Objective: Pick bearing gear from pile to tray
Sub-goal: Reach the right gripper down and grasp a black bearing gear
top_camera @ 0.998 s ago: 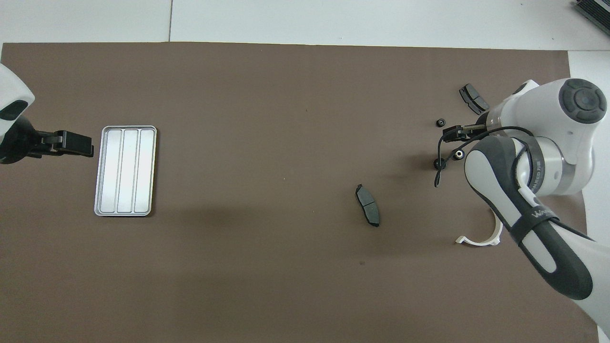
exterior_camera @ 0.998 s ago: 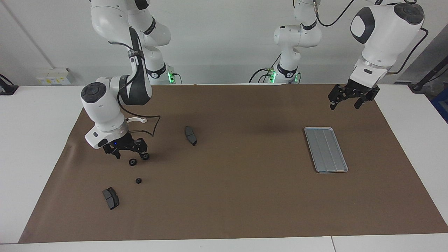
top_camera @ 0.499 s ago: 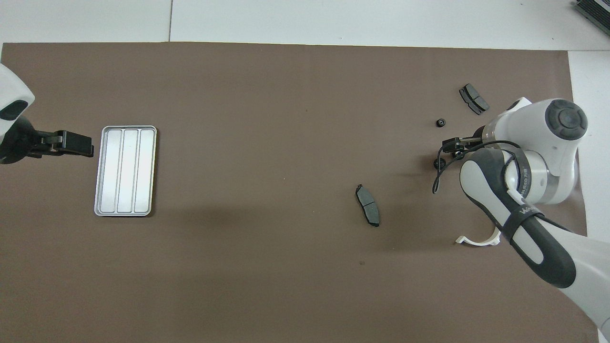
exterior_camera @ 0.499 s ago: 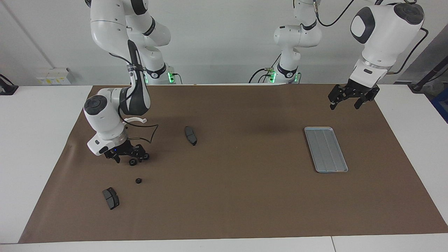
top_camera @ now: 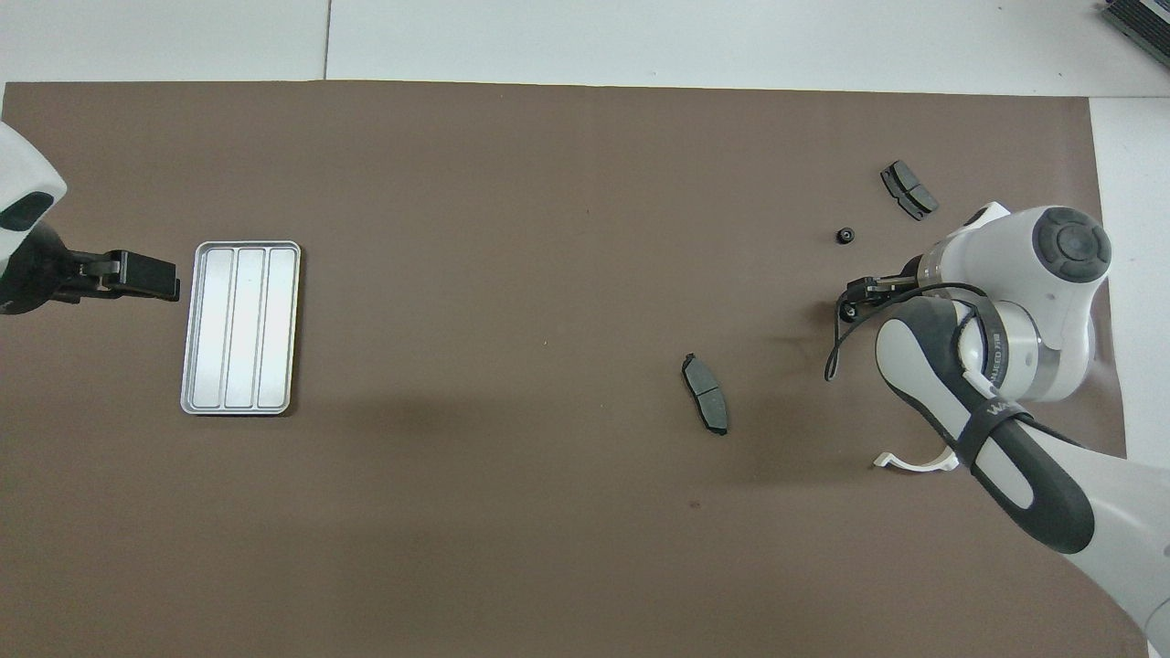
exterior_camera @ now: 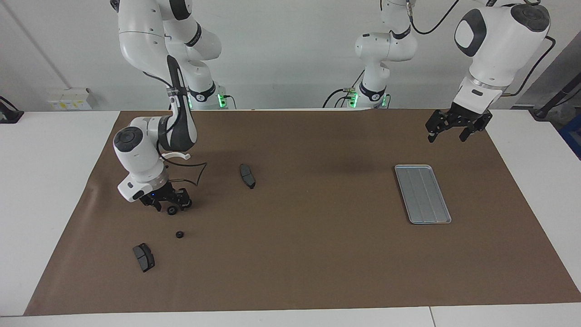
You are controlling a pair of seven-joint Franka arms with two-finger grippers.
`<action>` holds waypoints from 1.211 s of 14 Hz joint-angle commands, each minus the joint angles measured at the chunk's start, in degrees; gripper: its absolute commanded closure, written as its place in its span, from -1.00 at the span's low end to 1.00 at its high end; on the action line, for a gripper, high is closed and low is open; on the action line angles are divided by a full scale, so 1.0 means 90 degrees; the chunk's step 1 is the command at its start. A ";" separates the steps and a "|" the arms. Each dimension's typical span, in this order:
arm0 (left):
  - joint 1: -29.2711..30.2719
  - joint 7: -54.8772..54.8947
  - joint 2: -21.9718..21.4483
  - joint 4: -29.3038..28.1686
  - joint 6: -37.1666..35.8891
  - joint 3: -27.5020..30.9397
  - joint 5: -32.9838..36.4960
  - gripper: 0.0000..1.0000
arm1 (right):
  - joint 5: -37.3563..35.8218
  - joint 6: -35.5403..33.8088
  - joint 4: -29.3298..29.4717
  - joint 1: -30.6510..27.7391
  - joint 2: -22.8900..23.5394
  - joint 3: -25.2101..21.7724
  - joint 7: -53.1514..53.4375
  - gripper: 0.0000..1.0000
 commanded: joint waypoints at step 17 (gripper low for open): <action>-0.0008 0.0027 -0.0165 -0.0172 -0.0010 0.0006 0.0124 -1.00 | 0.0161 0.0266 -0.0103 -0.0082 0.0066 0.0025 -0.0175 1.00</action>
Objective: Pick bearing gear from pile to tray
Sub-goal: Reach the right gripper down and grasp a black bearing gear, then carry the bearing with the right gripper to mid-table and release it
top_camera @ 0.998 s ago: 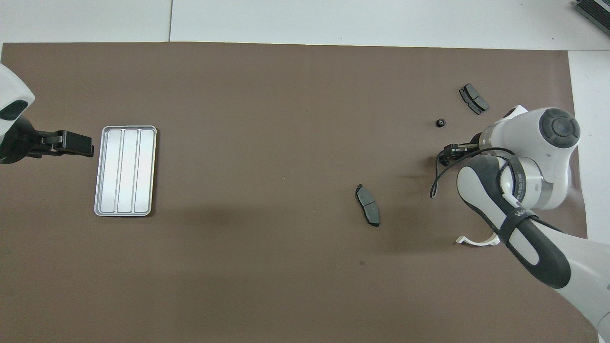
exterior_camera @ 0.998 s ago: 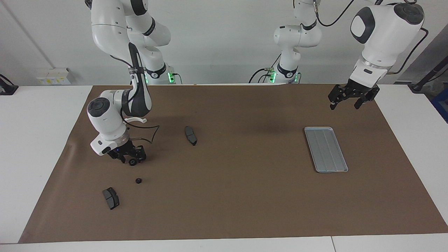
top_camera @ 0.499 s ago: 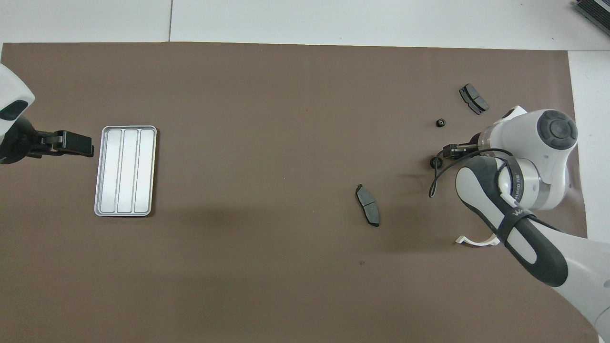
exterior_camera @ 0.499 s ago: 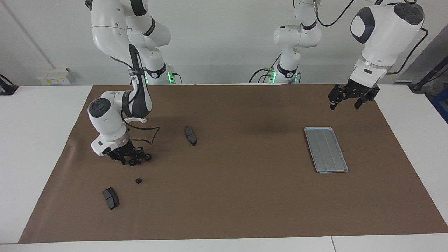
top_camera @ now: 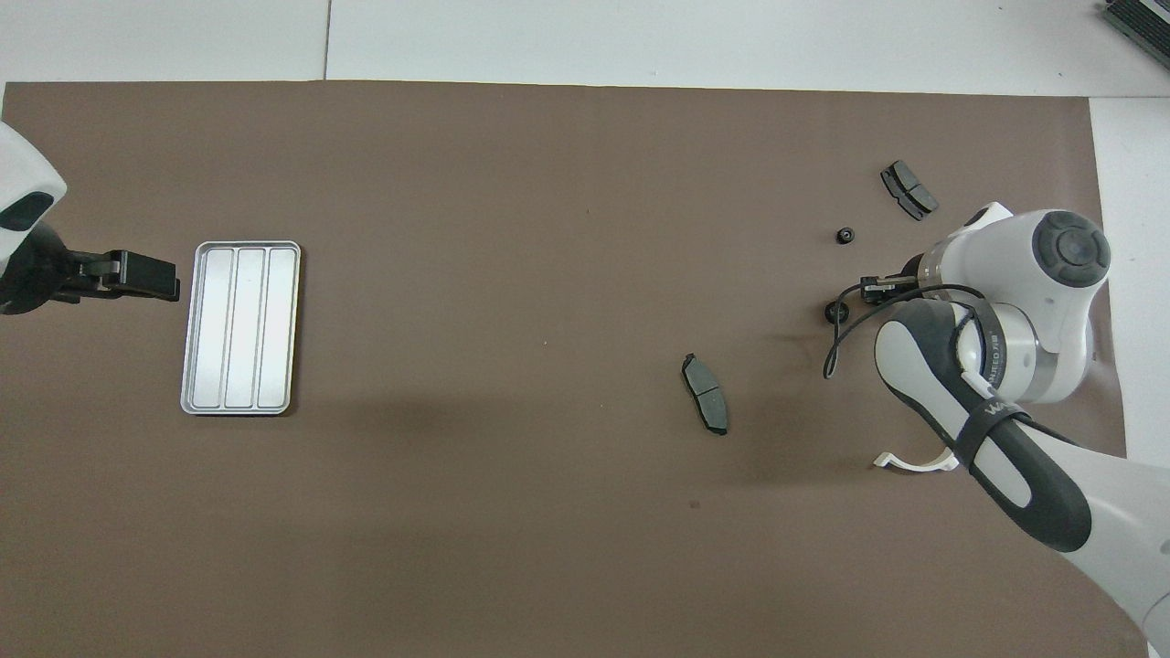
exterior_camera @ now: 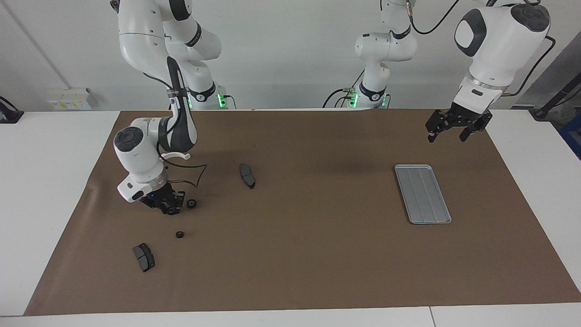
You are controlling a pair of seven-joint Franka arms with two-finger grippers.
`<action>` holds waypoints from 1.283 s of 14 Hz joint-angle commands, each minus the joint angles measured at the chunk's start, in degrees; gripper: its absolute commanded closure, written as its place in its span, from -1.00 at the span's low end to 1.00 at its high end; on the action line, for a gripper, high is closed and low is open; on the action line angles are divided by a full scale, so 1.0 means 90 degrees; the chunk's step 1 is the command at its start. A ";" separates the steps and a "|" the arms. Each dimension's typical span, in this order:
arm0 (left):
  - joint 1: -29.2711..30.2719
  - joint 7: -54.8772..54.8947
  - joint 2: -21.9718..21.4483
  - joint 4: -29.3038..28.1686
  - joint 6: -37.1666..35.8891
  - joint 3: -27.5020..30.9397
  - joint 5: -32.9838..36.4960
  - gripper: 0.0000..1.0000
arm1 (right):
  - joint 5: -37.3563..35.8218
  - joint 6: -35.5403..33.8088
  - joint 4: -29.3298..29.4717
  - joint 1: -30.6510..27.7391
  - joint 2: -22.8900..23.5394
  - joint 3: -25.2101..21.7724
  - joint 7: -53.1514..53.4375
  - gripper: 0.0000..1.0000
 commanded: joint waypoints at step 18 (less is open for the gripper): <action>-0.0008 0.0027 -0.0174 -0.0172 -0.0010 0.0006 0.0124 -1.00 | -0.0180 -0.1277 0.1453 0.0283 -0.0349 0.2903 0.5084 1.00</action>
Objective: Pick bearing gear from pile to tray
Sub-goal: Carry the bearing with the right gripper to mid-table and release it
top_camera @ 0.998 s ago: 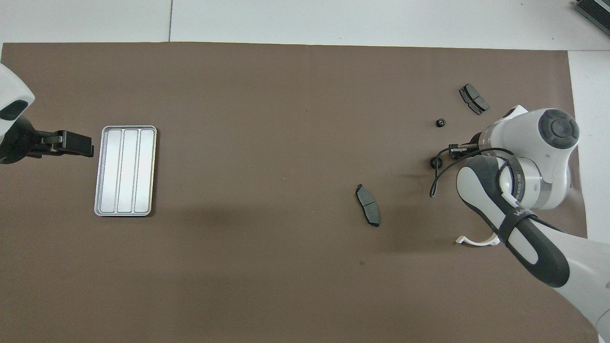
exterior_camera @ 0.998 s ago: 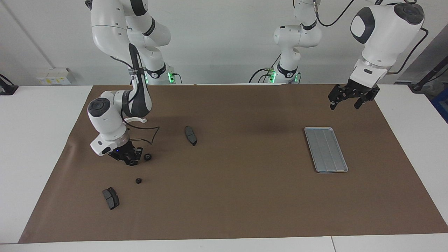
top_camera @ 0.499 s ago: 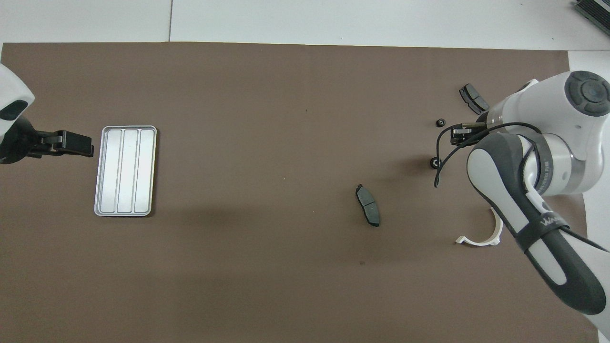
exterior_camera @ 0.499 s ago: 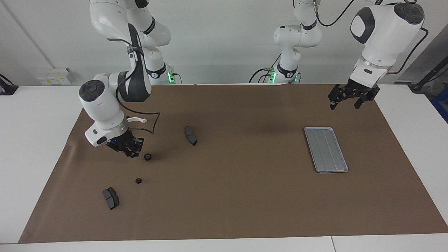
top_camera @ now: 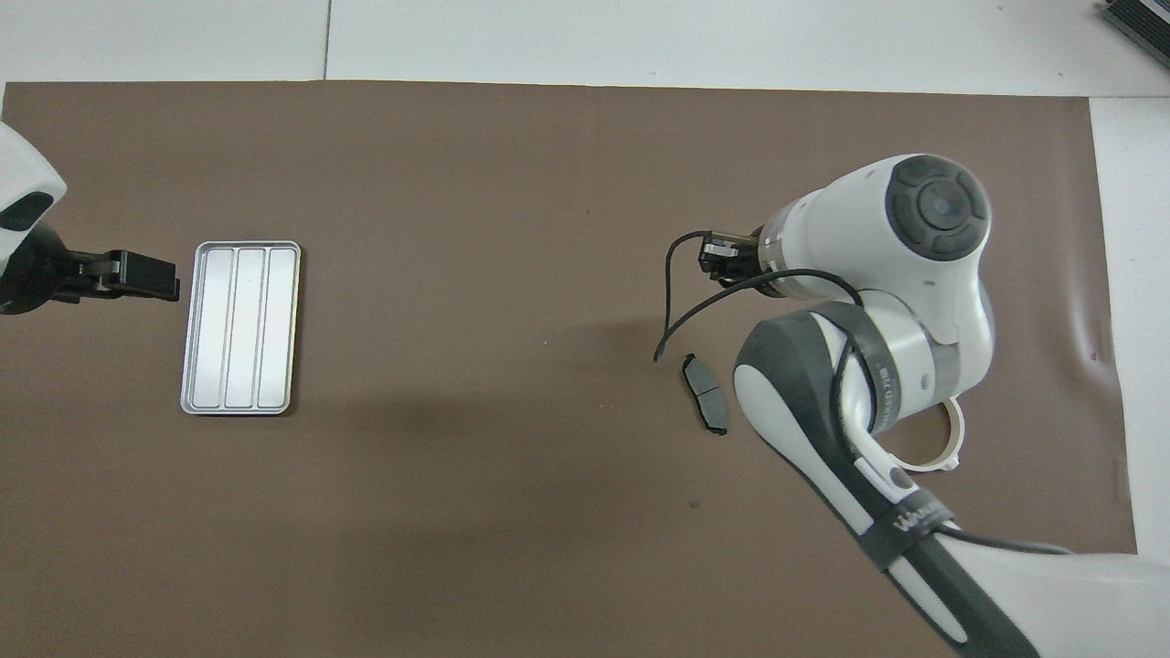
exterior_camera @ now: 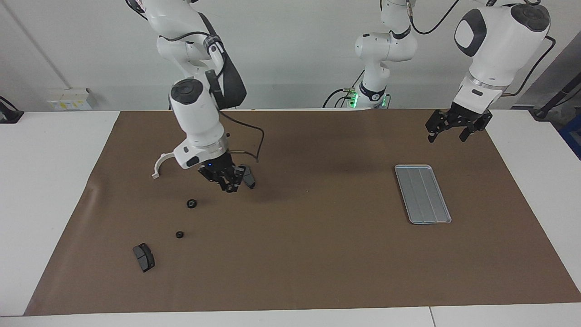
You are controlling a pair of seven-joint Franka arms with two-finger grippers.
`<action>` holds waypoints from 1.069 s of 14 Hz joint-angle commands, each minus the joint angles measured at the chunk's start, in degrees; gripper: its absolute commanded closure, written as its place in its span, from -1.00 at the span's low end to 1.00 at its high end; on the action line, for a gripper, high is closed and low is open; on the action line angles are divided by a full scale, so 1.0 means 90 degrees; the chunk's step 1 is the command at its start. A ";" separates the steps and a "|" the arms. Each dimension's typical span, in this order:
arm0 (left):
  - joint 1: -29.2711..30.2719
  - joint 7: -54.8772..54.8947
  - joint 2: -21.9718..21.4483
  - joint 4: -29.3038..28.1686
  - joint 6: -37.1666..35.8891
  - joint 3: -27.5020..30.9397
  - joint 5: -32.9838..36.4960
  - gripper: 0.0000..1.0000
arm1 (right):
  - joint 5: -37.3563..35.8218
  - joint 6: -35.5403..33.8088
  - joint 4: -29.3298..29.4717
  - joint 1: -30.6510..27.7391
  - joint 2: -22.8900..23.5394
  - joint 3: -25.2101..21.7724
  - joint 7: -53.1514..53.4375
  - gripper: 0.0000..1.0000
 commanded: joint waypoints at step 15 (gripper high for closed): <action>-0.0008 0.0028 -0.0162 -0.0171 -0.0010 0.0006 0.0124 -1.00 | -0.4607 0.0909 0.1013 0.1029 0.2628 0.1692 0.5753 -0.84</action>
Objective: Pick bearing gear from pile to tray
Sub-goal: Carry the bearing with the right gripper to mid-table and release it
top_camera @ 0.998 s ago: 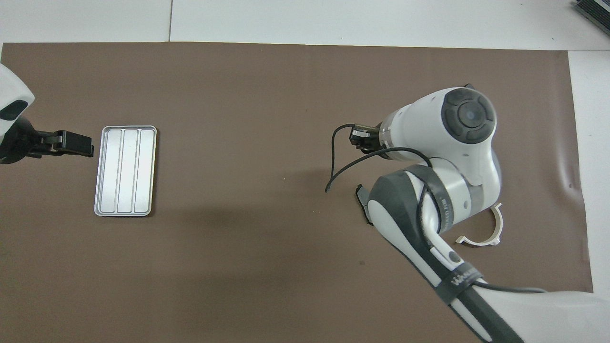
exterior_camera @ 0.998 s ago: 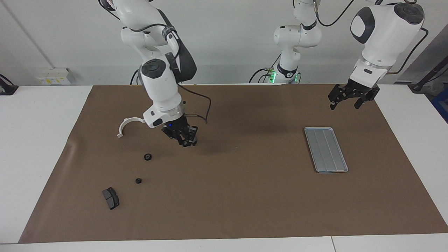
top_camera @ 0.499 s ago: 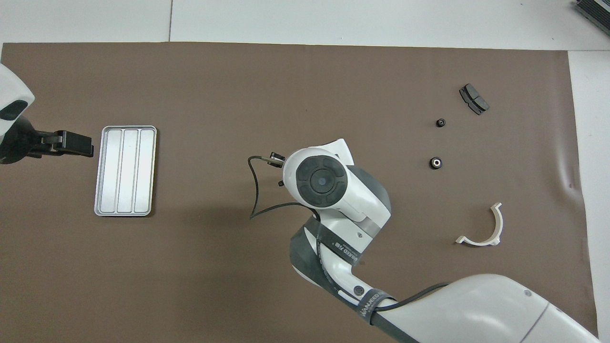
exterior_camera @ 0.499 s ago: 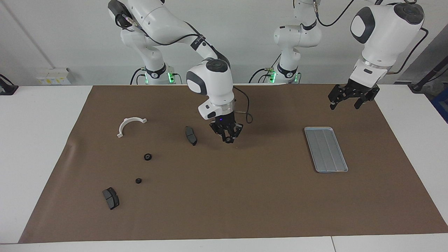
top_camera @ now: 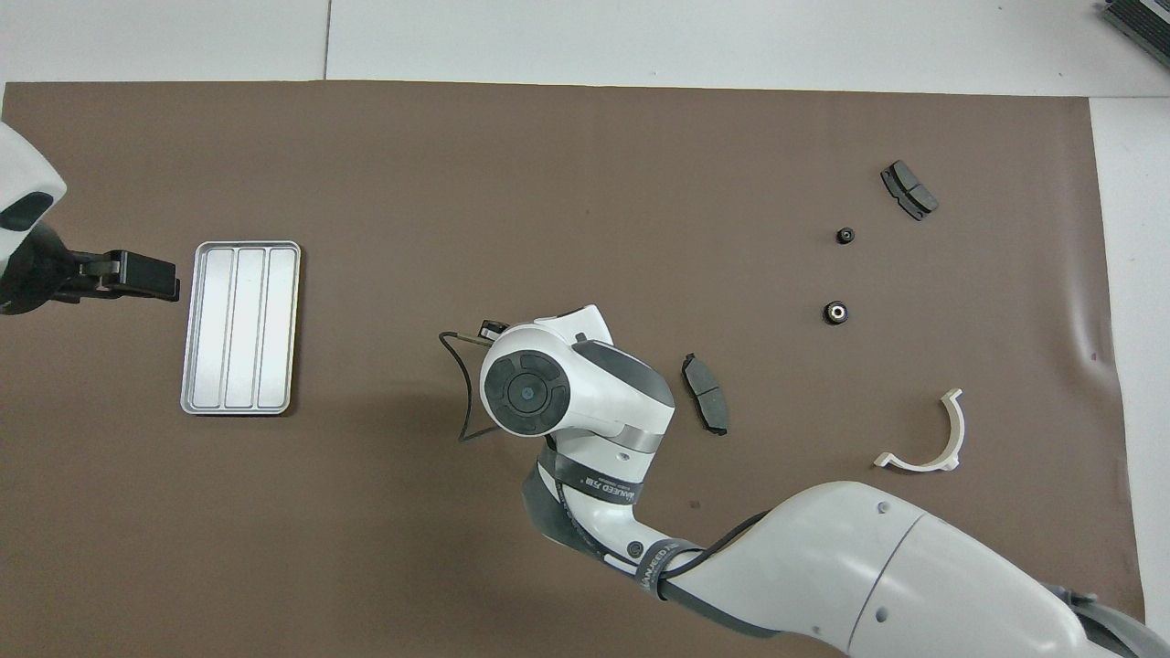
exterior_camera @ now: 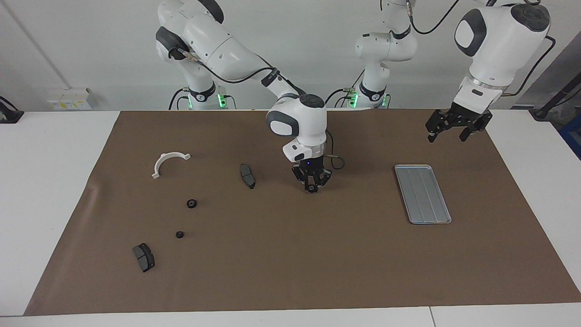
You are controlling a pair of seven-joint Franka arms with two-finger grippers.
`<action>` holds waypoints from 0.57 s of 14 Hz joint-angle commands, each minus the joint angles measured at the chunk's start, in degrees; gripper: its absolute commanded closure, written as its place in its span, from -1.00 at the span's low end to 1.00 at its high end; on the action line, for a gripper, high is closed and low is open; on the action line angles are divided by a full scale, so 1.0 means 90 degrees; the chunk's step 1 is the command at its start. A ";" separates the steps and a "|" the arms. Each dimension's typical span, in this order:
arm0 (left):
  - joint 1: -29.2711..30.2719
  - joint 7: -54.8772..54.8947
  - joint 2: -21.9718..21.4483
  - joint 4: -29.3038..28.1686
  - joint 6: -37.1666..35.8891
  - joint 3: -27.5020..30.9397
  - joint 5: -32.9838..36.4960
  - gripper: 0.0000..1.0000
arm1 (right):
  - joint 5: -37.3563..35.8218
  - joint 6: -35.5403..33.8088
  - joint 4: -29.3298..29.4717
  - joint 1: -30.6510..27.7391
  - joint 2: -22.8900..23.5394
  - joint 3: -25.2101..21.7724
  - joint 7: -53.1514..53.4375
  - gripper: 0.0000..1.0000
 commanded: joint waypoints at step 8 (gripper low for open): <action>-0.0008 0.0027 -0.0162 -0.0171 -0.0010 0.0006 0.0124 -1.00 | -0.0219 -0.0689 0.0062 -0.0615 -0.0853 -0.0112 -0.0901 -1.00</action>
